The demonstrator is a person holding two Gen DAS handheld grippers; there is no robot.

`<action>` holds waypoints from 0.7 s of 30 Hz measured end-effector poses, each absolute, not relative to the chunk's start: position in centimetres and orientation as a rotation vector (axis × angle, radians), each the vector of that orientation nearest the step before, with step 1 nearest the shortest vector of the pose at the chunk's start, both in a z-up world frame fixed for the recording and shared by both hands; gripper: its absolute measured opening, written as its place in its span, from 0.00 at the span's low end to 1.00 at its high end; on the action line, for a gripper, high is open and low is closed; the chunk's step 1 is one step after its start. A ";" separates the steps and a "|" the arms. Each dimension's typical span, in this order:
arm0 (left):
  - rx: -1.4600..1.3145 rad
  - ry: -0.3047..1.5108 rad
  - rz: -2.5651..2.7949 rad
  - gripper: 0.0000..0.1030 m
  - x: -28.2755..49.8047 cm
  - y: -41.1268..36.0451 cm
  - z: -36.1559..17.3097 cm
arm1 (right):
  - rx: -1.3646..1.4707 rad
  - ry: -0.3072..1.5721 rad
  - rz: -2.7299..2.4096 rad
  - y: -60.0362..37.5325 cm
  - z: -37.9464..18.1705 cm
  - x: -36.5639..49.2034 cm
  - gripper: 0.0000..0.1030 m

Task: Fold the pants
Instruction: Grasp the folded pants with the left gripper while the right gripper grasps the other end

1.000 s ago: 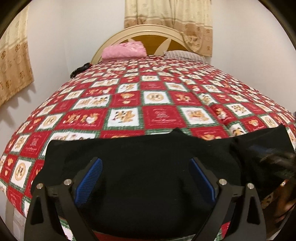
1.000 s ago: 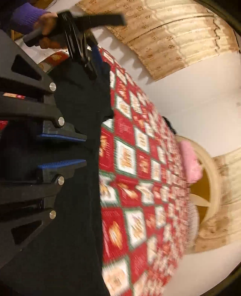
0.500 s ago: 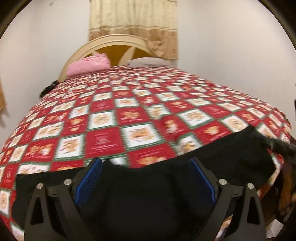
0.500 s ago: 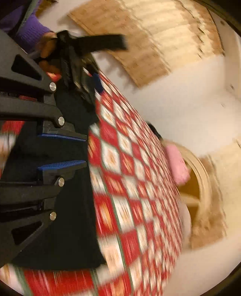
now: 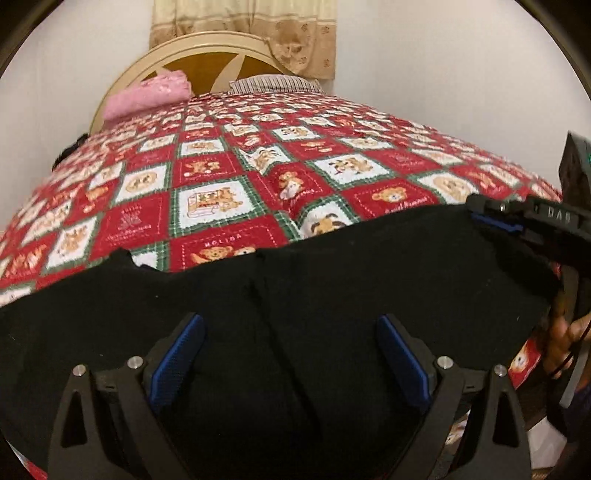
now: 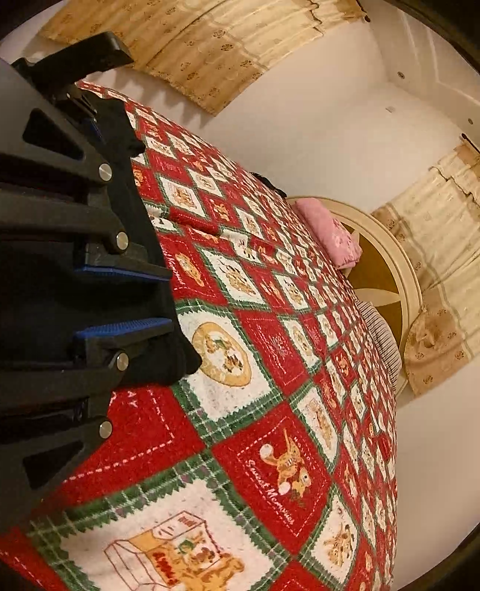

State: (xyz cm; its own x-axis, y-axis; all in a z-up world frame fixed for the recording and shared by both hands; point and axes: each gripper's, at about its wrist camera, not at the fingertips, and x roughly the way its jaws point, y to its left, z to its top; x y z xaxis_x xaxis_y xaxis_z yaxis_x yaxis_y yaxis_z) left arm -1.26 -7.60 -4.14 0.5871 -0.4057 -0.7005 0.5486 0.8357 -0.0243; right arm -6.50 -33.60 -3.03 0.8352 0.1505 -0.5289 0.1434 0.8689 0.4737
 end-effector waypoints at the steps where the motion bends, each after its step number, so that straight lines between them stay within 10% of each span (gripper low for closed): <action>1: 0.201 0.762 -0.562 0.94 -1.4 -7.4 -4.0 | 0.513 0.594 -0.001 -33.3 -2.6 -6.5 0.21; 21: -0.224 0.696 0.098 0.94 -2.8 22.0 -2.0 | 0.309 0.626 0.228 -23.7 -0.8 -10.7 0.22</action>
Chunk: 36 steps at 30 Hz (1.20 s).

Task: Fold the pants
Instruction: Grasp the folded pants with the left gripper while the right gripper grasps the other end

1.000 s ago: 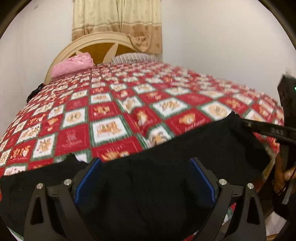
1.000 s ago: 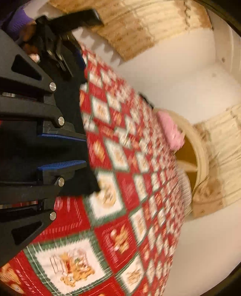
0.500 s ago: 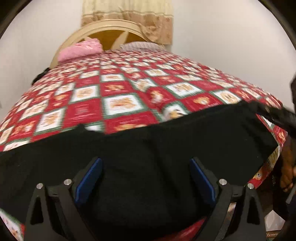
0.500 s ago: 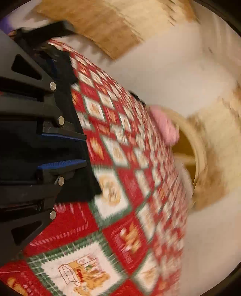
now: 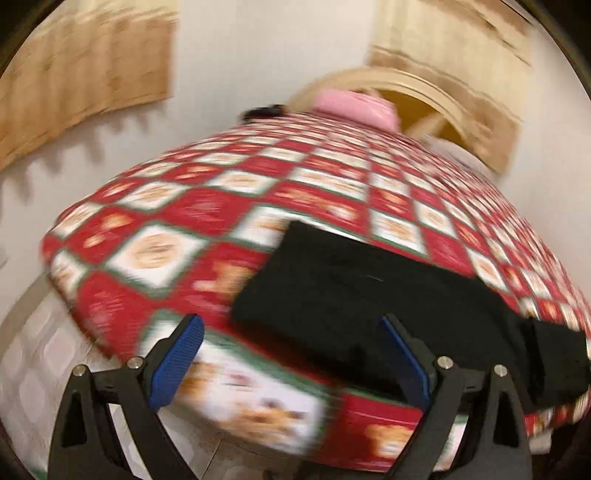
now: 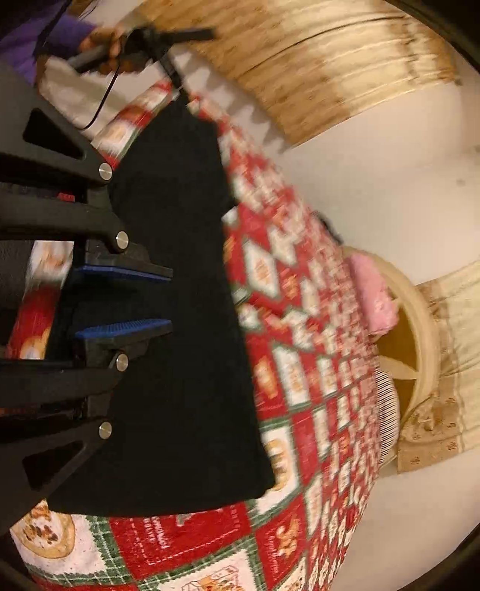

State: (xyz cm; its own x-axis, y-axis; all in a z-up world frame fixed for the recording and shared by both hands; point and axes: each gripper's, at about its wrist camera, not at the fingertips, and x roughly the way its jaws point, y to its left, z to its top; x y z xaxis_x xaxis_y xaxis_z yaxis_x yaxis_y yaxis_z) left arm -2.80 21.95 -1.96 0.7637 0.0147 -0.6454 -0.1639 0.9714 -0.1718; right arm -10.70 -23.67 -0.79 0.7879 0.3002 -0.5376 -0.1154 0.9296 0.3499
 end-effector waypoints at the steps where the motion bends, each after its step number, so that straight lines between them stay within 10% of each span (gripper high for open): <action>1: -0.261 0.694 0.120 0.94 -2.8 22.9 -2.0 | 0.305 0.622 0.240 -23.0 -0.4 -10.6 0.22; 16: -0.440 0.803 0.116 0.75 1.5 22.3 -5.2 | 0.263 0.639 0.297 -19.1 0.4 -10.1 0.22; 26: -0.415 0.752 0.076 0.25 1.2 22.1 -5.1 | 0.374 0.673 0.250 -21.1 -0.5 -9.5 0.22; 36: -0.235 0.611 -0.052 0.22 0.3 16.4 0.1 | 0.506 0.649 0.164 -25.3 -0.5 -9.3 0.22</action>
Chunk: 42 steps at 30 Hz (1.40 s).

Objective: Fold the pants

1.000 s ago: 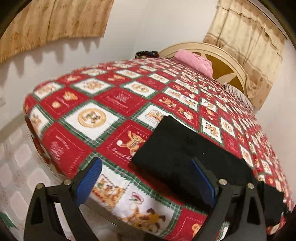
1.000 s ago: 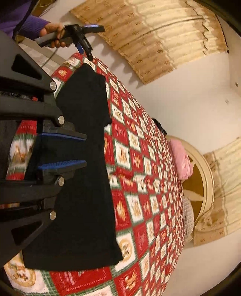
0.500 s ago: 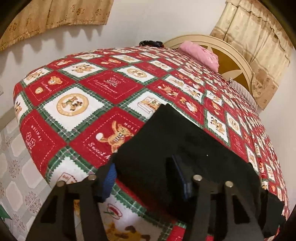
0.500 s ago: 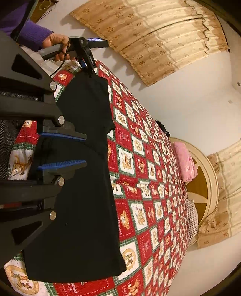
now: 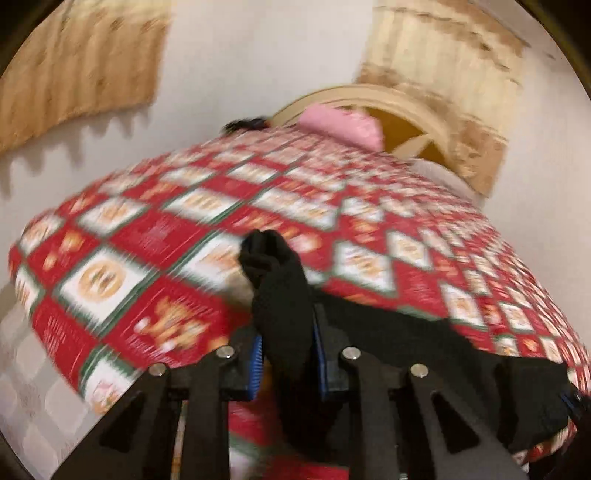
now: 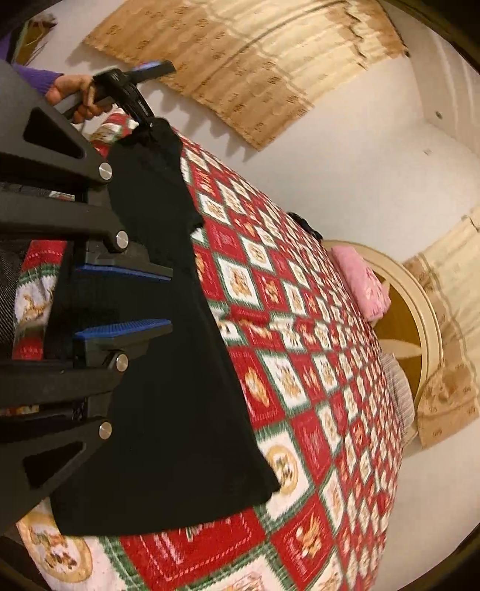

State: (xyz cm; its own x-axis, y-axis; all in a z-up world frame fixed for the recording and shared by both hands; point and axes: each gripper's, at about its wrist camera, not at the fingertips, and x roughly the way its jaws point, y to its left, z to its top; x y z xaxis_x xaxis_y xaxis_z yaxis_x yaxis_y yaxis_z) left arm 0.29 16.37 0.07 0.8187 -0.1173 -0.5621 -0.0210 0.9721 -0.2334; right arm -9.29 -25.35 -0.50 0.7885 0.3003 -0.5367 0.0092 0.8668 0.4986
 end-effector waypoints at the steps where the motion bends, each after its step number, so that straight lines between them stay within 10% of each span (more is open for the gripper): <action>1: -0.204 0.586 -0.107 0.22 -0.1 14.7 1.1 | 0.529 0.650 0.159 -26.1 -0.7 -9.3 0.22; 18: 0.240 0.615 -0.772 0.23 -6.0 -10.1 -1.9 | 0.606 0.615 0.125 -29.4 -0.8 -9.6 0.22; 22: 0.292 0.633 -0.825 0.34 -6.5 -9.3 -2.2 | 0.636 0.622 0.156 -29.5 -1.3 -9.4 0.22; 26: 0.277 0.594 -0.823 0.81 -6.9 -6.8 -1.1 | 0.700 0.642 0.198 -29.6 -1.9 -9.1 0.43; 30: 0.214 0.559 -0.770 0.82 -6.5 -3.5 -0.1 | 0.715 0.607 0.233 -29.4 -1.2 -9.4 0.58; 42: -0.129 0.646 -0.414 0.83 -1.0 8.0 -0.4 | 0.502 0.709 0.168 -23.2 -3.0 -6.4 0.59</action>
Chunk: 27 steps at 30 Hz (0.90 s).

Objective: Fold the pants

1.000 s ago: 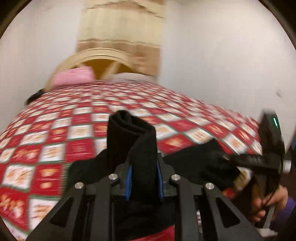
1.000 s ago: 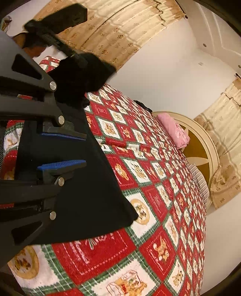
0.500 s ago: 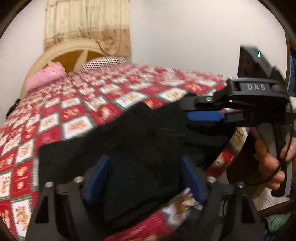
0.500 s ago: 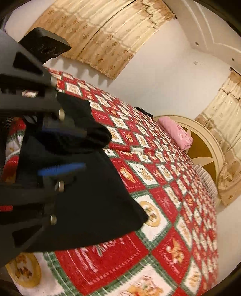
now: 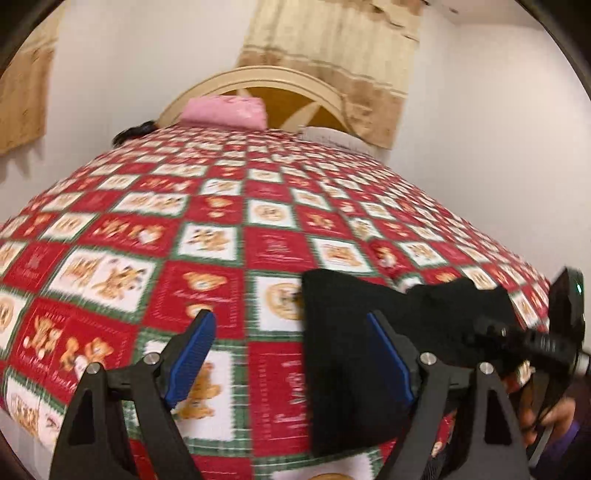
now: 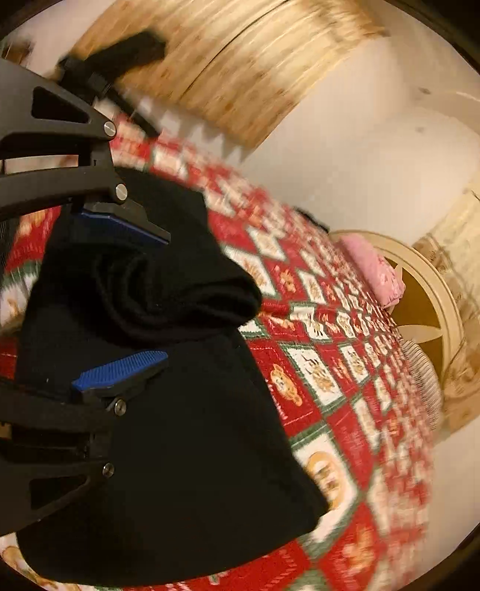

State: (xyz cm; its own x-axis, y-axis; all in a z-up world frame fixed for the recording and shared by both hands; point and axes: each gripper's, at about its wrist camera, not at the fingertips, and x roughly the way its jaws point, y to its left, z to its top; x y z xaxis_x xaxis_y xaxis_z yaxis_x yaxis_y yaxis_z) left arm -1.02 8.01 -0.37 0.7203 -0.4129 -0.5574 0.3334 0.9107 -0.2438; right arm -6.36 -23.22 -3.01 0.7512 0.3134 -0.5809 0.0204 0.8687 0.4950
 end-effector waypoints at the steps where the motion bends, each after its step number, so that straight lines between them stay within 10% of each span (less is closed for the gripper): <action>1: -0.136 0.652 -0.408 0.83 -0.8 8.3 -0.6 | 0.486 0.713 0.172 -22.5 -3.1 -6.3 0.59; 11: -0.135 0.694 -0.359 0.83 0.0 8.8 -1.5 | 0.233 0.687 0.142 -20.8 -0.9 -6.9 0.18; 27: -0.057 0.657 -0.422 0.83 0.7 4.4 0.5 | 0.121 0.569 0.042 -29.7 3.0 -12.5 0.15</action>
